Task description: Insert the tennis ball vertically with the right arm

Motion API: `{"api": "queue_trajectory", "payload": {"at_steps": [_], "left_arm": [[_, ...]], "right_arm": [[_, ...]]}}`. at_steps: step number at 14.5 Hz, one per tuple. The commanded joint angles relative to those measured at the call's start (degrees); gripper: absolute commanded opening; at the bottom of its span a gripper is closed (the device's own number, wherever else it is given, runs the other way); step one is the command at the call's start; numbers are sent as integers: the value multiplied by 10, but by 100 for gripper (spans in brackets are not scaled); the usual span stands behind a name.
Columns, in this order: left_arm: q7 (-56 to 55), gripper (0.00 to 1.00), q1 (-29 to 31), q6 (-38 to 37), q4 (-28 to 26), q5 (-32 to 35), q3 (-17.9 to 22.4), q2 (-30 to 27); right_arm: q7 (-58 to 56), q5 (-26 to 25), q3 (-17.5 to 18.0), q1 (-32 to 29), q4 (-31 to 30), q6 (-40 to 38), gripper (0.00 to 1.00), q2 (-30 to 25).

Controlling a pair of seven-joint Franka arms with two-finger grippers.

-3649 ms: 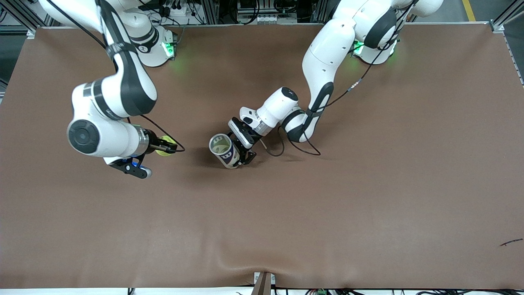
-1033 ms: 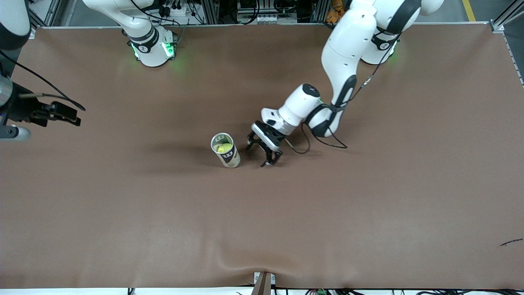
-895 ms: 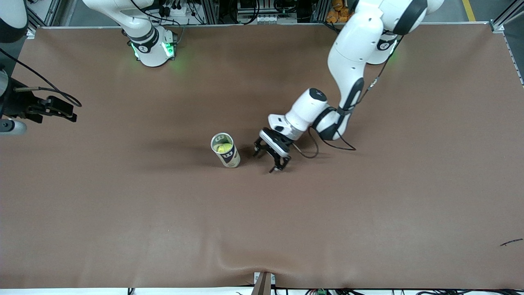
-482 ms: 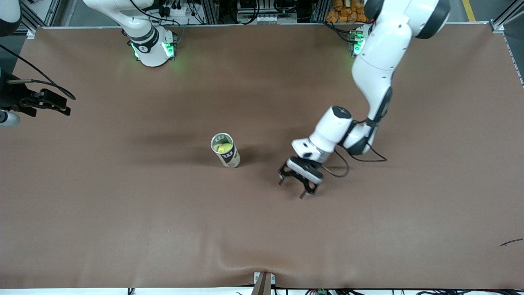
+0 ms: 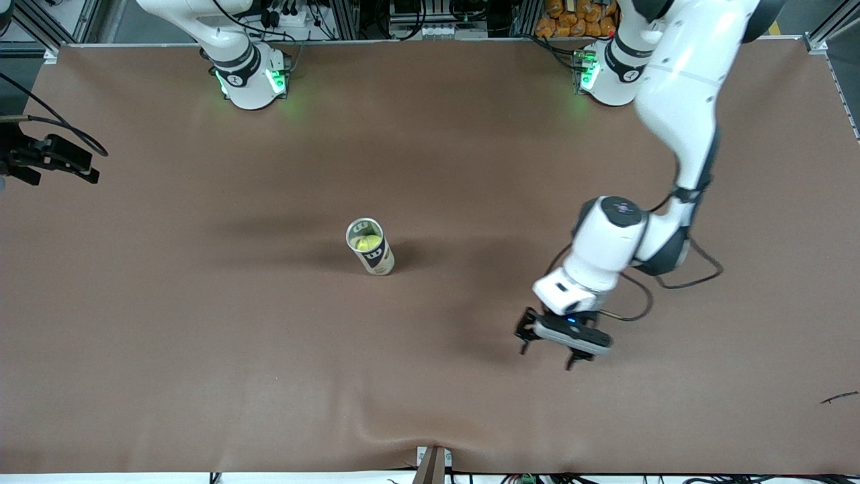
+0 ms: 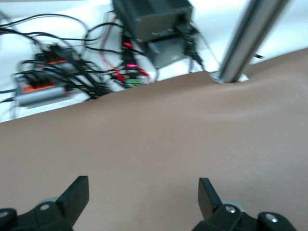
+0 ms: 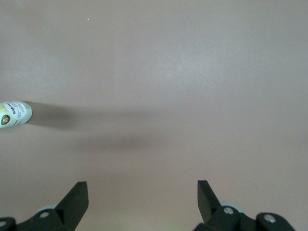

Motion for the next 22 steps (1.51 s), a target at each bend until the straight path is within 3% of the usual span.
{"api": "queue_trajectory", "payload": {"at_steps": [1,9,13,17,20,22], "left_arm": [[-8,100,12,-157,42,-29,-13,-46],[-1,100,98,-490,54,-86,-13,-209],[44,100,163,-607,49,-113,-12,-283],[48,100,165,-739,20,-139,10,-356],[48,100,148,-746,-51,-139,11,-436],[49,100,135,-749,-58,-139,12,-455]], "right_arm": [[31,-11,13,-10,11,-11,100,-4],[35,-10,14,-9,17,-17,100,-3],[37,-11,14,-11,17,-18,100,-4],[37,-11,14,-11,18,-18,100,-4],[38,-11,13,-12,18,-18,100,-4],[38,-11,14,-12,21,-18,100,-4]]}}
